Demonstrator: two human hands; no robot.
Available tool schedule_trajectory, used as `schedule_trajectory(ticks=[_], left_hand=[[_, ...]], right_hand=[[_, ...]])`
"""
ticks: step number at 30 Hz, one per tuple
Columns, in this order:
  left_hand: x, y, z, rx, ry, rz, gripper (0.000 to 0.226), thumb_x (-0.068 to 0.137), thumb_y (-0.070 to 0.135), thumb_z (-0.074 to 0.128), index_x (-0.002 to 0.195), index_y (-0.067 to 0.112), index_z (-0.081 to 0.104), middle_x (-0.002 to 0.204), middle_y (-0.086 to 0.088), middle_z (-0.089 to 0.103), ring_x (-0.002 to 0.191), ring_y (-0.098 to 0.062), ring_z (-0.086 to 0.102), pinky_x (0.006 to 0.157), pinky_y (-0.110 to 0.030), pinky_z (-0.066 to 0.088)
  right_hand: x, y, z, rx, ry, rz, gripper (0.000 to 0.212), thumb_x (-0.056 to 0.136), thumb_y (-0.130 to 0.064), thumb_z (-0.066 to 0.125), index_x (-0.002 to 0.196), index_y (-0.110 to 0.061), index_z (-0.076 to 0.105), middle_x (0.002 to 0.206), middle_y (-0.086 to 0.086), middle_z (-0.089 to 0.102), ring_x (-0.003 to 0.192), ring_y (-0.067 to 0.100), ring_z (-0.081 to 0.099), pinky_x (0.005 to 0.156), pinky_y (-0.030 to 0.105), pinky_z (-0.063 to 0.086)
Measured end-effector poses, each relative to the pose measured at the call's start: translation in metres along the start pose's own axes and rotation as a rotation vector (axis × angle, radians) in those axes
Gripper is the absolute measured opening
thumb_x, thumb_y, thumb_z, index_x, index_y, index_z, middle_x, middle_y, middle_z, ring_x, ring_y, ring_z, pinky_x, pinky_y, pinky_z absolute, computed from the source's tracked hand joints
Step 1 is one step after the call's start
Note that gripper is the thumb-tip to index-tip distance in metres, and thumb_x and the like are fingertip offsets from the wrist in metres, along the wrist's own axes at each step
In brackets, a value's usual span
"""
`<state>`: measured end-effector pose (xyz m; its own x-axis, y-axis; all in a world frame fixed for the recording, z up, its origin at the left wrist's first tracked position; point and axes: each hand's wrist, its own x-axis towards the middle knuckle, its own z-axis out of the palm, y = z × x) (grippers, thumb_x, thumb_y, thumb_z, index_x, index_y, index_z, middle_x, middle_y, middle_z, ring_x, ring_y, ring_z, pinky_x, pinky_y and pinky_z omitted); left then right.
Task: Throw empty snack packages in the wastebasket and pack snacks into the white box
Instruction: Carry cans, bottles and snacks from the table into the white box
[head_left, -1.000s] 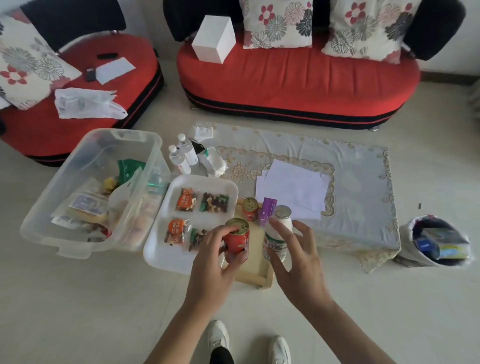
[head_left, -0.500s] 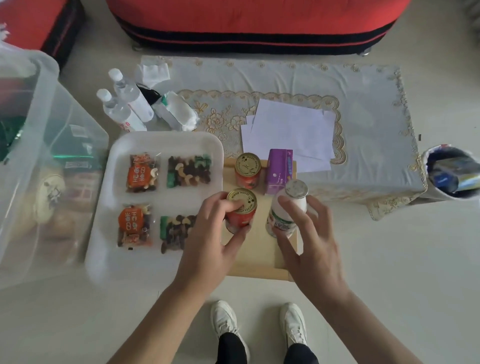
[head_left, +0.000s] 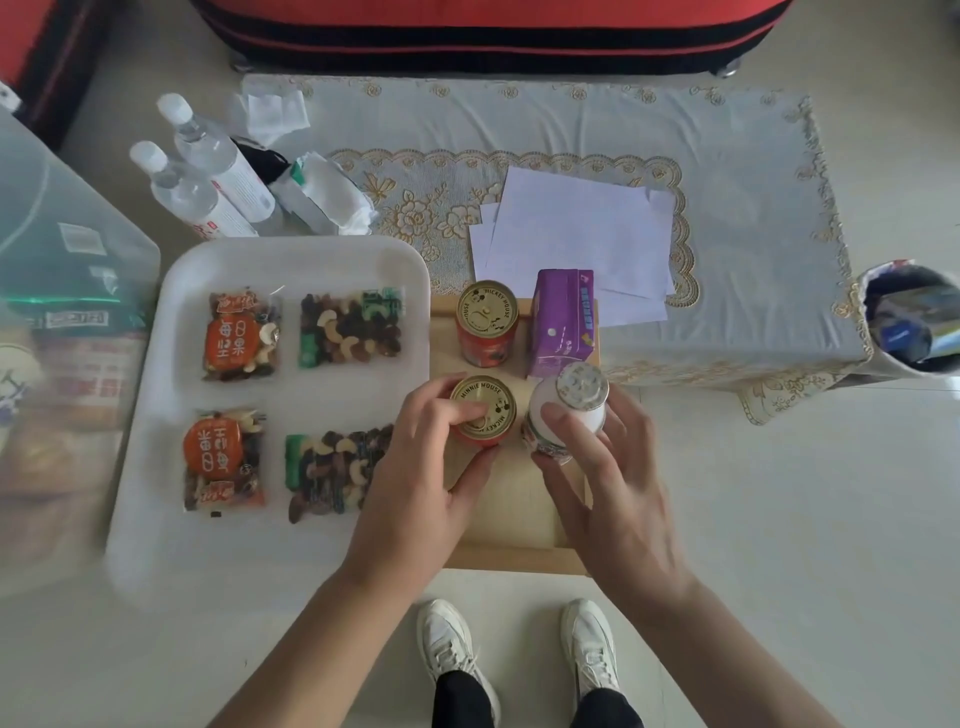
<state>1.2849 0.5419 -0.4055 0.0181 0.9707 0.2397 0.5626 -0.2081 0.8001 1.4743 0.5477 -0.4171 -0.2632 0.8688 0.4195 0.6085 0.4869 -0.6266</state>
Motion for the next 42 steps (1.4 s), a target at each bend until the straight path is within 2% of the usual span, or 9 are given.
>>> schedule_trajectory(ticks=[7,11,14,19,24,27,33,37,42], left_hand=[[-0.002,0.000,0.003,0.027,0.019,0.023,0.039,0.090,0.011,0.075,0.120,0.014,0.051,0.134,-0.012,0.055,0.128,-0.020,0.059,0.098,-0.037,0.056],[0.000,0.003,0.002,0.064,0.010,0.009,0.042,0.088,0.012,0.077,0.121,0.015,0.051,0.133,-0.011,0.057,0.125,-0.020,0.060,0.103,-0.024,0.050],[0.000,0.007,-0.001,0.125,-0.031,-0.013,0.045,0.086,0.011,0.079,0.122,0.011,0.052,0.133,-0.011,0.057,0.126,-0.021,0.058,0.105,-0.013,0.041],[-0.001,0.022,-0.016,0.184,-0.089,-0.031,0.061,0.084,0.020,0.081,0.135,0.007,0.049,0.140,-0.005,0.052,0.135,-0.013,0.050,0.112,-0.016,0.035],[0.004,0.053,-0.044,0.253,-0.108,-0.089,0.075,0.085,0.036,0.081,0.145,0.014,0.042,0.145,0.000,0.050,0.135,-0.010,0.049,0.110,-0.015,0.037],[0.006,0.077,-0.062,0.336,-0.158,-0.093,0.082,0.088,0.054,0.071,0.152,0.022,0.033,0.152,0.004,0.044,0.140,-0.012,0.044,0.111,-0.033,0.045],[0.018,0.143,-0.099,0.588,-0.261,-0.177,0.093,0.089,0.085,0.025,0.162,0.032,0.004,0.171,0.003,0.004,0.157,-0.014,-0.002,0.126,-0.035,0.000],[0.030,0.199,-0.127,0.667,-0.247,-0.166,0.095,0.086,0.087,0.016,0.163,0.032,0.006,0.171,0.005,-0.002,0.157,-0.015,-0.006,0.128,-0.043,-0.002],[0.051,0.274,-0.149,0.685,-0.197,-0.135,0.096,0.085,0.090,0.014,0.163,0.033,0.008,0.171,0.005,0.003,0.158,-0.017,-0.003,0.128,-0.046,0.001]], right_hand=[[0.004,0.009,0.000,0.022,-0.008,-0.037,0.067,0.094,0.001,0.066,0.144,-0.031,0.035,0.145,0.019,0.032,0.129,0.028,0.056,0.102,0.030,0.052],[0.006,0.008,-0.004,-0.006,-0.016,-0.051,0.068,0.093,0.001,0.066,0.146,-0.031,0.036,0.146,0.018,0.032,0.129,0.029,0.055,0.101,0.034,0.053],[0.001,0.004,-0.012,-0.041,-0.062,-0.027,0.074,0.092,-0.002,0.071,0.148,-0.036,0.036,0.151,0.018,0.033,0.129,0.030,0.057,0.096,0.039,0.057],[-0.004,-0.008,-0.035,-0.119,-0.186,-0.007,0.071,0.096,-0.019,0.069,0.153,-0.041,0.033,0.159,0.015,0.030,0.114,0.033,0.062,0.074,0.045,0.061],[0.003,-0.028,-0.069,-0.147,-0.247,-0.007,0.068,0.094,-0.027,0.071,0.153,-0.040,0.038,0.164,0.011,0.025,0.120,0.026,0.058,0.079,0.036,0.058],[0.011,-0.043,-0.097,-0.179,-0.269,-0.036,0.071,0.095,-0.036,0.067,0.155,-0.041,0.031,0.164,0.010,0.024,0.123,0.025,0.057,0.085,0.033,0.055],[0.053,-0.084,-0.168,-0.281,-0.279,0.056,0.065,0.101,-0.064,0.037,0.158,-0.038,0.024,0.163,0.005,0.030,0.151,0.024,0.029,0.115,0.049,0.038],[0.090,-0.117,-0.231,-0.432,-0.373,0.169,0.079,0.091,-0.081,0.009,0.157,-0.039,0.021,0.165,0.002,0.025,0.154,0.025,0.015,0.123,0.050,0.023],[0.127,-0.154,-0.313,-0.535,-0.355,0.191,0.081,0.089,-0.080,0.011,0.157,-0.037,0.021,0.164,0.003,0.027,0.153,0.027,0.019,0.122,0.046,0.022]])
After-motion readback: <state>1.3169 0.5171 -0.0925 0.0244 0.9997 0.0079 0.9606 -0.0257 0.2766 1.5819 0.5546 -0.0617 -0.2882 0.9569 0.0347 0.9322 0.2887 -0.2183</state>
